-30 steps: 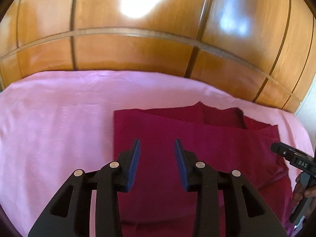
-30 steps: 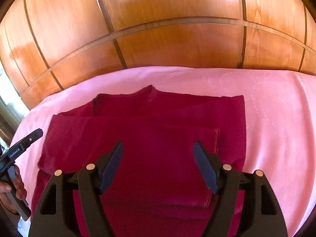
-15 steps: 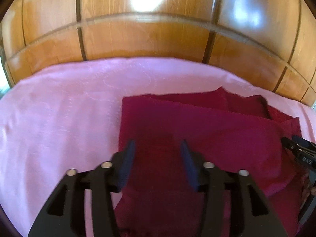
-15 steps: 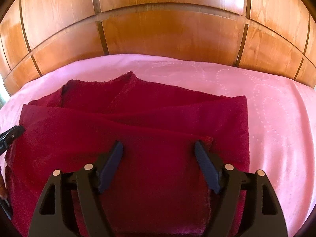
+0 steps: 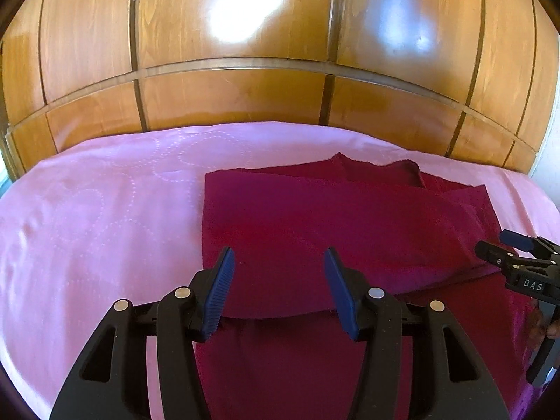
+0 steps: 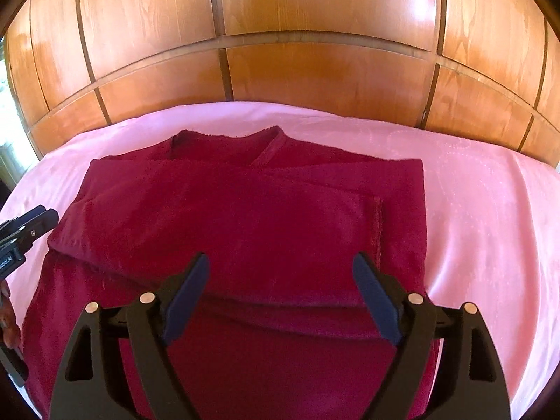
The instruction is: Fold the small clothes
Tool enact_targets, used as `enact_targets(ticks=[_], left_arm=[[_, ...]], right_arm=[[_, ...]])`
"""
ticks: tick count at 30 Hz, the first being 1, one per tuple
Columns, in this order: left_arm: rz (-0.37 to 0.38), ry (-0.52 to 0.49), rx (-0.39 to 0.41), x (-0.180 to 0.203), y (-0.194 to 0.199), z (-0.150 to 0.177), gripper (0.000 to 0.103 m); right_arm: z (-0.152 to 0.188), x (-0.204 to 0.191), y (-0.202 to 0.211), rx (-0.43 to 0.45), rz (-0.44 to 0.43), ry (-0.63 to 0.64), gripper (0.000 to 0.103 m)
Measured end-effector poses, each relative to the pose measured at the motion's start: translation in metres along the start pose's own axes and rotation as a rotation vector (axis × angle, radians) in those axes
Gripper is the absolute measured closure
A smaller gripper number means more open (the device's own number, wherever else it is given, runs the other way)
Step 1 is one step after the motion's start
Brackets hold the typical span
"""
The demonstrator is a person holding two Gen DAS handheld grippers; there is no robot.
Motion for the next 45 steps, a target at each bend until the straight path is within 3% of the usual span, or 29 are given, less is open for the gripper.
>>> enact_targets(ticks=[5, 11, 20, 26, 31, 45], left_arm=[[-0.01, -0.014, -0.023, 0.003, -0.009, 0.006, 0.051], [-0.004, 0.012, -0.123, -0.006, -0.043, 0.019, 0.051], [-0.016, 0.011, -0.112, -0.005, -0.044, 0.022, 0.05], [-0.001, 0.071, -0.086, -0.011, -0.018, 0.029, 0.05], [0.022, 0.122, -0.101, -0.025, 0.014, 0.062, 0.05], [0.035, 0.103, -0.145, -0.049, 0.087, 0.151, 0.05]], right_arm=[[0.007, 0.001, -0.01, -0.025, 0.008, -0.017, 0.019], [0.013, 0.006, -0.023, -0.037, -0.01, -0.046, 0.016], [0.017, 0.007, -0.024, -0.019, -0.006, -0.042, 0.015], [0.017, 0.009, -0.021, -0.026, -0.01, -0.048, 0.015], [0.025, 0.007, -0.002, -0.038, -0.024, -0.061, 0.008], [0.138, 0.03, 0.08, -0.109, -0.011, -0.051, 0.008]])
Point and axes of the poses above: each gripper's, at about its wrist camera, not at the fingertips, and y roughly against the way its jaws point, x to its right, z to its underside, the point moved 2 cm from there along -y, roughly the way its jaws point, and after that the axes turned 5 degrees about -x, right-handed, at the moved point
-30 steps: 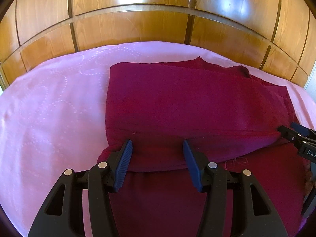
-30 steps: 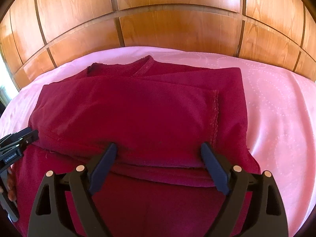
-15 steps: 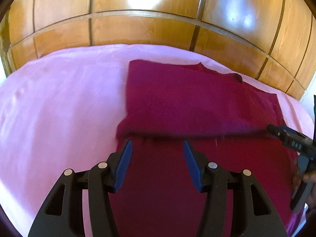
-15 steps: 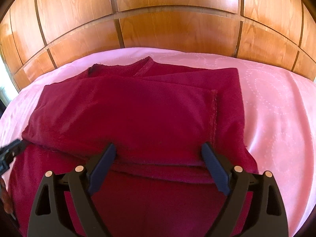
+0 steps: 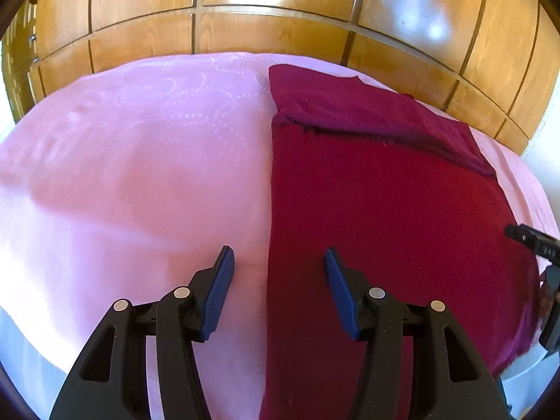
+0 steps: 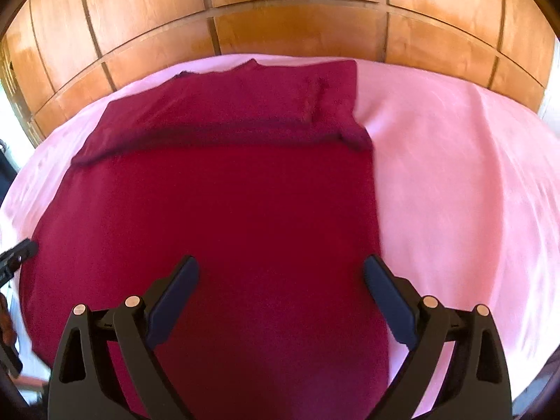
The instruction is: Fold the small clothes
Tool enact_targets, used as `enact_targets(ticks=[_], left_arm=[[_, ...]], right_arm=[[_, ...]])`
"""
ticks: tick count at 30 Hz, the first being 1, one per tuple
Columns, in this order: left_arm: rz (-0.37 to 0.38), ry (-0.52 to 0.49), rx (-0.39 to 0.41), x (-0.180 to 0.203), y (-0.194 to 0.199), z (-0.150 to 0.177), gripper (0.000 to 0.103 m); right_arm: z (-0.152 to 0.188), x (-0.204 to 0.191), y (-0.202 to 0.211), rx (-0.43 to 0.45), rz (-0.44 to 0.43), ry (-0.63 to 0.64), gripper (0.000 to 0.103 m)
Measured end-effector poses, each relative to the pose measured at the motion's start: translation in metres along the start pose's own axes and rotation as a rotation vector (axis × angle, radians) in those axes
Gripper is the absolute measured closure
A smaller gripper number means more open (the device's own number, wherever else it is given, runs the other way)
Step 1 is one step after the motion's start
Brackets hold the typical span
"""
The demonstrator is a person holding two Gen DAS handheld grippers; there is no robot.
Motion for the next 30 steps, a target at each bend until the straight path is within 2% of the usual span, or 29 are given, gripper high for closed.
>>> enact_targets(ticks=[6, 7, 9, 11, 12, 13, 14, 15, 16, 21, 26, 30], left_arm=[[0.044, -0.043, -0.046, 0.002, 0.017, 0.03, 0.05], [0.057, -0.044, -0.068, 0.001, 0.019, 0.036, 0.05], [0.081, -0.047, -0.096, 0.0, 0.021, 0.045, 0.05], [0.101, -0.061, -0.115, 0.001, 0.022, 0.052, 0.05], [0.115, -0.06, -0.124, 0.002, 0.022, 0.055, 0.054], [0.13, -0.056, -0.133, 0.003, 0.021, 0.057, 0.072], [0.148, -0.056, -0.149, 0.004, 0.019, 0.057, 0.079], [0.157, -0.056, -0.153, 0.005, 0.019, 0.054, 0.087], [0.179, -0.057, -0.152, 0.006, 0.022, 0.051, 0.092], [0.266, -0.073, -0.121, 0.01, 0.04, 0.037, 0.093], [0.398, -0.004, -0.085, 0.008, 0.051, 0.008, 0.093], [0.471, 0.057, -0.052, 0.004, 0.04, -0.031, 0.093]], right_arm=[[0.06, 0.013, 0.029, -0.09, -0.046, -0.038, 0.008], [0.07, 0.015, 0.033, -0.107, -0.056, -0.047, 0.009], [0.089, 0.018, 0.039, -0.163, -0.095, -0.08, 0.019], [0.107, 0.02, 0.04, -0.217, -0.13, -0.114, 0.037], [0.117, 0.022, 0.036, -0.243, -0.136, -0.129, 0.044], [0.123, 0.023, 0.033, -0.262, -0.137, -0.14, 0.062], [0.127, 0.023, 0.029, -0.282, -0.139, -0.151, 0.083], [0.128, 0.022, 0.028, -0.29, -0.149, -0.152, 0.089], [0.126, 0.018, 0.031, -0.285, -0.154, -0.132, 0.092], [0.097, 0.003, 0.062, -0.217, -0.235, -0.072, 0.094], [0.054, -0.001, 0.092, -0.079, -0.36, -0.089, 0.094], [0.012, 0.01, 0.088, 0.015, -0.393, -0.151, 0.094]])
Point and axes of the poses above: each gripper's, at about its wrist camera, not at the fingertips, and y roughly against the way its jaws point, x to its right, z to its underside, the point moved 2 cm from there along -y, roughly the way its jaws point, and after that the axes turned 5 degrees about -x, right-handed, at the moved point
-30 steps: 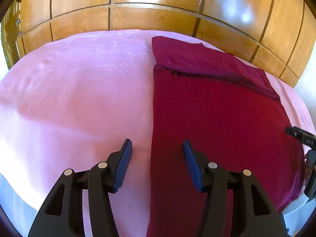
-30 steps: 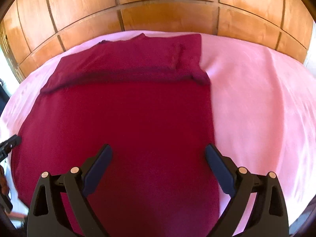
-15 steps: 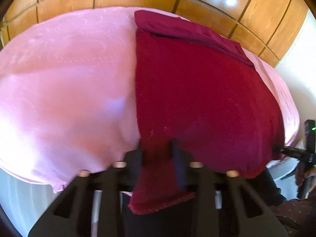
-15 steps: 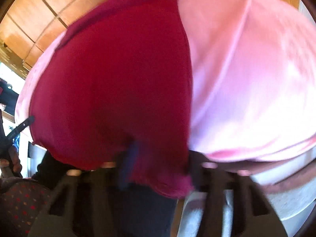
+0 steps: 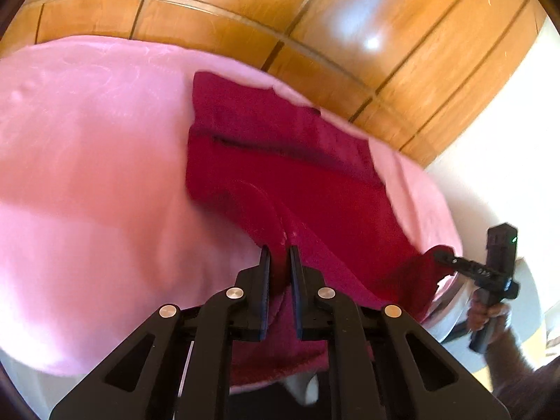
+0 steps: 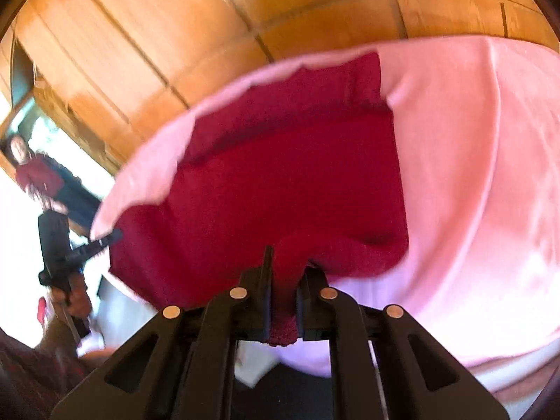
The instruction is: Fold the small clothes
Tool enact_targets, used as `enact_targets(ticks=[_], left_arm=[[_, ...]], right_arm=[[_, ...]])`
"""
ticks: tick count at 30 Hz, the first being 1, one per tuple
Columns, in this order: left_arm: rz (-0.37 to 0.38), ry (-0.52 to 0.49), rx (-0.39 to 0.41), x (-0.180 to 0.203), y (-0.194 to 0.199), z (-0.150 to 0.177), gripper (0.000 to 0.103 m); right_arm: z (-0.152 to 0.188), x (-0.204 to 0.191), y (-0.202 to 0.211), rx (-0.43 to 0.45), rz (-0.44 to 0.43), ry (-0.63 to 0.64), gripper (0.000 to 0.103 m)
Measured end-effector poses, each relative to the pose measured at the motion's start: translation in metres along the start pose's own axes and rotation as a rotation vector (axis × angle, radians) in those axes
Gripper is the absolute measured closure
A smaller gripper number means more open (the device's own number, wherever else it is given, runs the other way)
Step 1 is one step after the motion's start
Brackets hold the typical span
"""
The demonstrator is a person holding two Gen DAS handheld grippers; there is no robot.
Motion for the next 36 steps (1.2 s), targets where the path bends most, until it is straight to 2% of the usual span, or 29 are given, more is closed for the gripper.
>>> enact_targets(ticks=[2, 3, 6, 7, 9, 10, 11, 12, 13, 14, 17, 18, 20, 21, 24, 25, 26, 27, 28, 29, 30, 32, 36], left_arm=[[0.022, 0.027, 0.008, -0.004, -0.008, -0.018, 0.093], [0.012, 0.027, 0.02, -0.006, -0.017, -0.031, 0.097], [-0.017, 0.042, 0.025, -0.008, -0.038, -0.062, 0.097], [-0.025, 0.048, 0.031, -0.008, -0.043, -0.072, 0.096], [-0.055, 0.066, 0.061, -0.011, -0.05, -0.092, 0.09], [-0.068, 0.096, 0.083, -0.017, -0.052, -0.103, 0.07], [-0.062, 0.122, 0.103, -0.022, -0.05, -0.108, 0.044], [-0.056, 0.172, 0.135, -0.031, -0.048, -0.116, 0.034], [-0.073, 0.22, 0.164, -0.039, -0.046, -0.12, 0.03], [-0.085, 0.235, 0.173, -0.044, -0.045, -0.123, 0.03], [-0.118, 0.216, 0.184, -0.057, -0.037, -0.114, 0.03], [-0.104, 0.202, 0.173, -0.059, -0.036, -0.107, 0.03], [-0.077, 0.156, 0.133, -0.061, -0.039, -0.093, 0.03], [-0.094, 0.125, 0.104, -0.061, -0.044, -0.081, 0.03], [-0.126, 0.076, 0.024, -0.063, -0.061, -0.054, 0.03], [-0.117, 0.081, 0.011, -0.061, -0.069, -0.049, 0.034], [-0.104, 0.077, 0.001, -0.059, -0.074, -0.048, 0.045], [-0.097, 0.063, -0.013, -0.055, -0.08, -0.047, 0.05], [-0.124, 0.039, -0.021, -0.052, -0.084, -0.046, 0.057], [-0.163, 0.007, -0.017, -0.047, -0.087, -0.046, 0.074], [-0.176, 0.006, -0.017, -0.046, -0.088, -0.047, 0.081], [-0.171, 0.034, -0.008, -0.049, -0.084, -0.048, 0.087], [-0.166, 0.023, 0.029, -0.049, -0.058, -0.029, 0.093]], right_arm=[[-0.017, 0.007, -0.011, 0.018, 0.027, -0.022, 0.094], [-0.029, 0.012, -0.021, 0.022, 0.037, -0.039, 0.094], [-0.056, 0.023, -0.04, 0.038, 0.054, -0.083, 0.094], [-0.065, 0.029, -0.042, 0.044, 0.05, -0.098, 0.091], [-0.075, 0.039, -0.041, 0.079, 0.036, -0.136, 0.065], [-0.081, 0.045, -0.039, 0.114, 0.015, -0.169, 0.036], [-0.087, 0.052, -0.035, 0.136, 0.0, -0.193, 0.026], [-0.084, 0.06, -0.029, 0.157, -0.008, -0.223, 0.022], [-0.084, 0.063, -0.026, 0.171, -0.002, -0.237, 0.014], [-0.081, 0.067, -0.022, 0.185, 0.004, -0.246, 0.01], [-0.066, 0.078, -0.014, 0.177, 0.033, -0.259, 0.01], [-0.062, 0.081, -0.013, 0.17, 0.043, -0.264, 0.01], [-0.039, 0.088, -0.009, 0.142, 0.068, -0.268, 0.01], [-0.029, 0.089, -0.009, 0.128, 0.075, -0.265, 0.01], [-0.006, 0.09, -0.02, 0.076, 0.096, -0.256, 0.02], [-0.001, 0.089, -0.023, 0.078, 0.115, -0.246, 0.025], [0.001, 0.086, -0.024, 0.089, 0.139, -0.234, 0.029], [0.001, 0.084, -0.025, 0.096, 0.158, -0.221, 0.032], [-0.001, 0.082, -0.027, 0.098, 0.165, -0.215, 0.044], [-0.002, 0.08, -0.029, 0.095, 0.163, -0.21, 0.062], [-0.006, 0.08, -0.031, 0.086, 0.17, -0.208, 0.066], [-0.009, 0.076, -0.029, 0.087, 0.174, -0.199, 0.079], [-0.008, 0.071, -0.023, 0.088, 0.164, -0.187, 0.085]])
Point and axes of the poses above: each gripper's, at about its wrist camera, not at the fingertips, and y roughly against the way its jaws point, x to its right, z to its underside, the point moved 2 cm from there along -y, roughly the way its jaws point, and after that the axes turned 5 degrees about -x, right-handed, at the moved point
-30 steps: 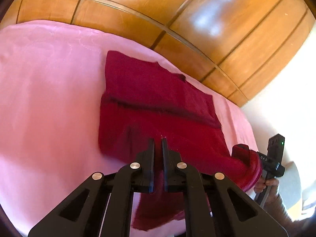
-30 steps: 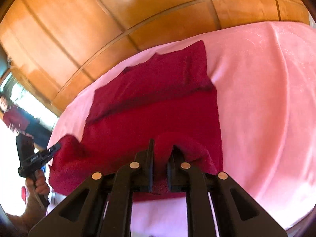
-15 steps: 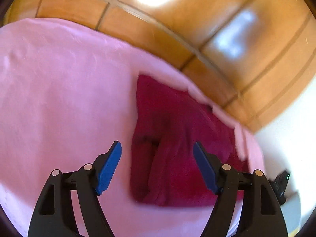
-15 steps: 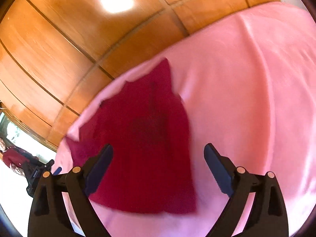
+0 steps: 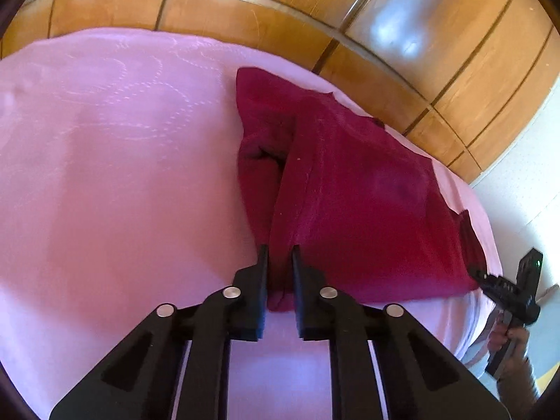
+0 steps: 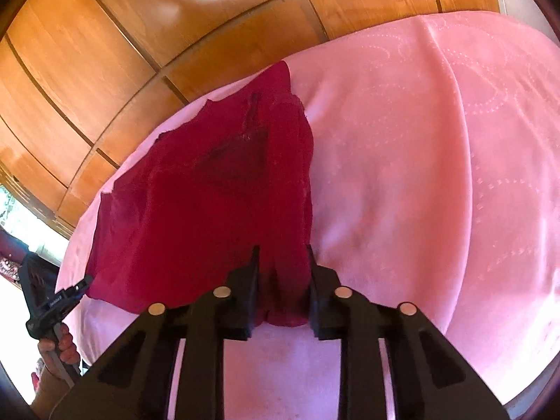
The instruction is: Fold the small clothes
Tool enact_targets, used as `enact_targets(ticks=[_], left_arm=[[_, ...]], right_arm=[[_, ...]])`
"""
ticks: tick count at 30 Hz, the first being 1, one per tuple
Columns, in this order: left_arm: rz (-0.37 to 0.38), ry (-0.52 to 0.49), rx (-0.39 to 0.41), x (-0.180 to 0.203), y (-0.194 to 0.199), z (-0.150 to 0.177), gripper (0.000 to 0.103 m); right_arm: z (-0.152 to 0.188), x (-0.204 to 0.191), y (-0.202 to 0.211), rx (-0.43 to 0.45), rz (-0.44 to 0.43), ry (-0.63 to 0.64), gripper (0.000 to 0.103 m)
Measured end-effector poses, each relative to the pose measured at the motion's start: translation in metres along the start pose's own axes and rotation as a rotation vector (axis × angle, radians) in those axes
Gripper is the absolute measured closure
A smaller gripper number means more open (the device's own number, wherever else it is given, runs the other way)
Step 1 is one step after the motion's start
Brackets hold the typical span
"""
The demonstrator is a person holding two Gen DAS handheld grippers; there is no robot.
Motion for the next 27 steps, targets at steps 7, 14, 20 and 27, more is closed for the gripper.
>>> enact_targets(ticks=[7, 14, 20, 27], left_arm=[[0.002, -0.021, -0.037, 0.001, 0.039, 0.057, 0.102], [-0.033, 0.069, -0.015, -0.024, 0.055, 0.053, 0.082], [0.015, 0.029, 0.069, -0.013, 0.046, -0.012, 0.043], [0.047, -0.024, -0.037, 0.008, -0.02, -0.075, 0.043]], right_arm=[[0.03, 0.005, 0.026, -0.054, -0.003, 0.055, 0.091], [0.032, 0.005, 0.023, -0.068, -0.011, 0.064, 0.084], [0.008, 0.006, 0.025, -0.012, 0.015, 0.036, 0.036], [-0.033, 0.005, 0.006, 0.019, 0.049, 0.035, 0.036]])
Point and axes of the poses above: each gripper's, at about its wrist camera, not at the fingertips, and y roughly against the way its jaws point, x to its right, z to its underside, the point moved 2 cm from there along -y, roughly the way its jaws point, and after that the axes turned 5 degrees about -x, right-handed, at the moved point
